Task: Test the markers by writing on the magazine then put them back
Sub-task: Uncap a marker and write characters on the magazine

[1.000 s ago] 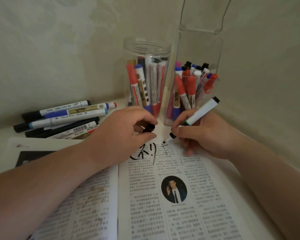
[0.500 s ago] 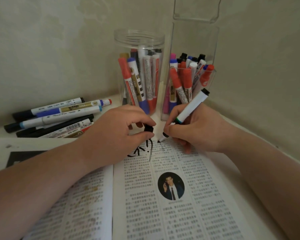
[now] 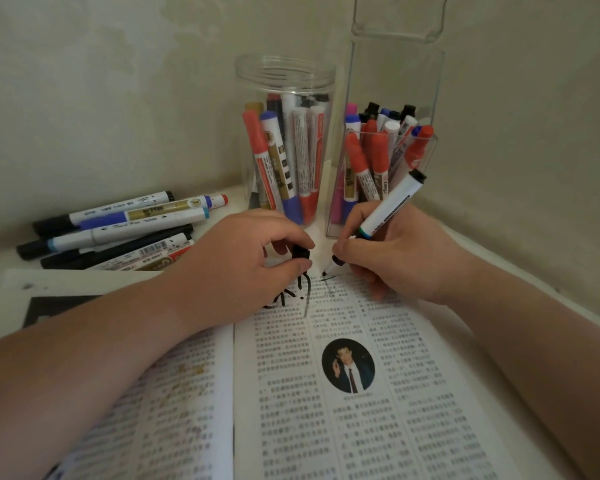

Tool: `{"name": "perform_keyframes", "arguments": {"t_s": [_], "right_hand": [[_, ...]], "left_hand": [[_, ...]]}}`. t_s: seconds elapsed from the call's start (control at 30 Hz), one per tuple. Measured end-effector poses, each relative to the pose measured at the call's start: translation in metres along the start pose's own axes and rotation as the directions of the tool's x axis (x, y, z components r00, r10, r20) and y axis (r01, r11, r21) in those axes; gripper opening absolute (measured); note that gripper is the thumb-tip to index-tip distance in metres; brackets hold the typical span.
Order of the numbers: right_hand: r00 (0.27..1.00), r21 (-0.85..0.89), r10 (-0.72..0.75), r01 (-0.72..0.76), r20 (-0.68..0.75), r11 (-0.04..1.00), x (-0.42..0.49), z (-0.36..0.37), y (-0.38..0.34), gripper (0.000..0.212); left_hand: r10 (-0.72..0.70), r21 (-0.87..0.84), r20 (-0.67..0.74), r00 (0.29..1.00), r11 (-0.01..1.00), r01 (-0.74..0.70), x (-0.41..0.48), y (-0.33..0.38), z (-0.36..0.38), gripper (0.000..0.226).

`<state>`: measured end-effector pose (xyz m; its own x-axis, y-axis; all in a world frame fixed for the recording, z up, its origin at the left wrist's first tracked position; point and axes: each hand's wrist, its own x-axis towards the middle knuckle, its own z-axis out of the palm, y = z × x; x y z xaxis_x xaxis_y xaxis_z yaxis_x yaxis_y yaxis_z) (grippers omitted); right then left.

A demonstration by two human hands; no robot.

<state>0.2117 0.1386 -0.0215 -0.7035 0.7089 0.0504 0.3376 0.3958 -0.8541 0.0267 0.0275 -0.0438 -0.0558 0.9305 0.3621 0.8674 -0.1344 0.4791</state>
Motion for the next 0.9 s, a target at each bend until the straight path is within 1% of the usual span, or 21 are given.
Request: {"name": "perform_keyframes", "arguments": {"t_s": [0.2,0.33,0.4,0.47,0.53,0.6,0.67,0.8,0.9], "right_hand": [[0.997,-0.001,0.006,-0.006,0.078,1.0,-0.0009,-0.0007,-0.0022,0.017],[1.0,0.066,-0.007,0.009,-0.026,0.998,-0.0009,-0.0021,0.0012,0.02],[0.999,0.002,-0.008,0.008,-0.046,1.0,0.0006,-0.0021,0.0008,0.022],[1.0,-0.032,0.006,-0.006,-0.011,0.999,0.0017,-0.0019,-0.0008,0.027],[0.999,-0.006,0.019,-0.019,0.039,1.0,0.0012,-0.0021,-0.0012,0.029],[0.999,0.038,0.015,-0.017,0.053,0.999,-0.0003,-0.0029,-0.0002,0.028],[0.999,0.08,0.005,-0.009,0.054,0.997,-0.001,-0.0032,0.0005,0.021],[0.999,-0.013,-0.02,0.021,0.04,1.0,0.0003,-0.0024,0.0004,0.017],[0.998,0.02,-0.019,0.018,0.055,1.0,-0.0006,-0.0039,0.0007,0.015]], "left_hand": [[-0.002,-0.001,0.0,1.0,1.0,0.002,0.0002,-0.0003,0.0002,0.017],[0.002,0.005,0.001,1.0,1.0,-0.002,-0.0004,0.0006,-0.0008,0.018],[0.005,0.007,-0.004,1.0,1.0,-0.005,-0.0007,0.001,-0.0006,0.02],[-0.001,-0.001,-0.012,1.0,1.0,0.001,-0.0011,0.0013,-0.0002,0.024],[-0.008,-0.003,-0.01,1.0,1.0,0.008,-0.0013,0.0018,-0.0002,0.027],[-0.011,-0.007,-0.007,1.0,1.0,0.011,-0.0015,0.0027,-0.0005,0.028],[-0.02,-0.018,-0.005,1.0,1.0,0.02,-0.0022,0.0035,-0.0011,0.03],[-0.046,-0.038,-0.004,0.999,0.998,0.046,-0.003,0.0039,-0.0007,0.034],[-0.064,-0.052,-0.003,0.998,0.997,0.064,-0.0033,0.0049,-0.0005,0.036]]}}
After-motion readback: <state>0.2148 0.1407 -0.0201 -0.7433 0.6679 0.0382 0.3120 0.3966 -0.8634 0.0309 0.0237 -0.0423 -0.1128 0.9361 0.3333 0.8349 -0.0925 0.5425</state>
